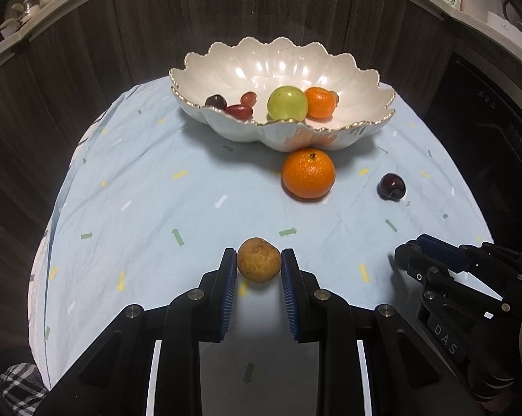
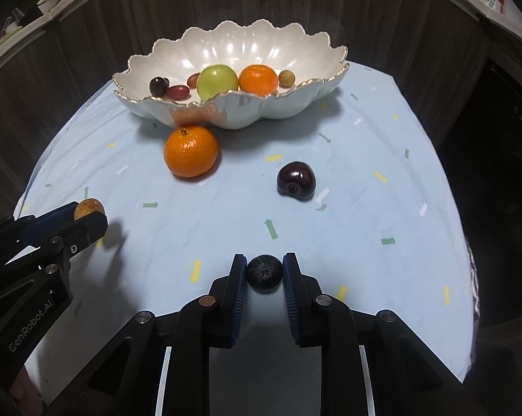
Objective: Organize fruits
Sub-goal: 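Carry the brown fruit in the left gripper and blueberry in the right gripper over the bowl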
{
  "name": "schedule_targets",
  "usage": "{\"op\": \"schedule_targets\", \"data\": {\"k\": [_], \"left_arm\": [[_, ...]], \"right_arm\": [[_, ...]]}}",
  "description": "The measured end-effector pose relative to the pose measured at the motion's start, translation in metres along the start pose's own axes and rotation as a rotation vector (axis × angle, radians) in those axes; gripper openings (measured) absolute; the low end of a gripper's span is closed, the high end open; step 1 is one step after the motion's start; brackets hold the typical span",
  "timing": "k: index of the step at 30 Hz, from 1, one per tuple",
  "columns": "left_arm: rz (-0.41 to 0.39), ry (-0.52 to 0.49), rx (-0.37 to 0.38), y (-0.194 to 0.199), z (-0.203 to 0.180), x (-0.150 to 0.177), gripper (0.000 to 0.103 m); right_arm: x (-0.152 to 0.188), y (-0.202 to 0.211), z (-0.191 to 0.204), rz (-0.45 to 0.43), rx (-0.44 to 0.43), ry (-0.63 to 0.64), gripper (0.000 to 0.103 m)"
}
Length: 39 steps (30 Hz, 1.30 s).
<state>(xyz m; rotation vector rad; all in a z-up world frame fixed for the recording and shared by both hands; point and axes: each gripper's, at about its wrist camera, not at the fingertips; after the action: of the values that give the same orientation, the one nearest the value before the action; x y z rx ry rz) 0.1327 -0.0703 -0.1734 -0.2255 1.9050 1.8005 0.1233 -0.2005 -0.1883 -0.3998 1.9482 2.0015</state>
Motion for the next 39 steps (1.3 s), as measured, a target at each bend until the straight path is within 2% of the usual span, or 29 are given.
{"op": "schedule_targets", "data": {"k": [11, 25, 39], "left_arm": [[-0.025, -0.007, -0.013, 0.011, -0.001, -0.021, 0.026], [-0.067, -0.010, -0.027, 0.020, 0.004, -0.064, 0.026], [-0.097, -0.018, -0.032, 0.019, 0.009, -0.102, 0.026]], "right_arm": [[-0.024, 0.022, -0.009, -0.073, 0.019, -0.008, 0.022], [-0.060, 0.043, -0.011, -0.147, 0.006, -0.019, 0.022], [-0.097, 0.049, -0.017, -0.200, 0.005, -0.025, 0.022]]}}
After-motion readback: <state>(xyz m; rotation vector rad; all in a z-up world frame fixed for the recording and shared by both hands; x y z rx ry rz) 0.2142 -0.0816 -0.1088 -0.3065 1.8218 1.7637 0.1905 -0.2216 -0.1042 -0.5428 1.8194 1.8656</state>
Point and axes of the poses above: each gripper's, at about its wrist camera, not at the fingertips, and y roughly against the way its jaws point, z to its left, x to its underside, and after that the axes turned 5 degrees about z, right-handed
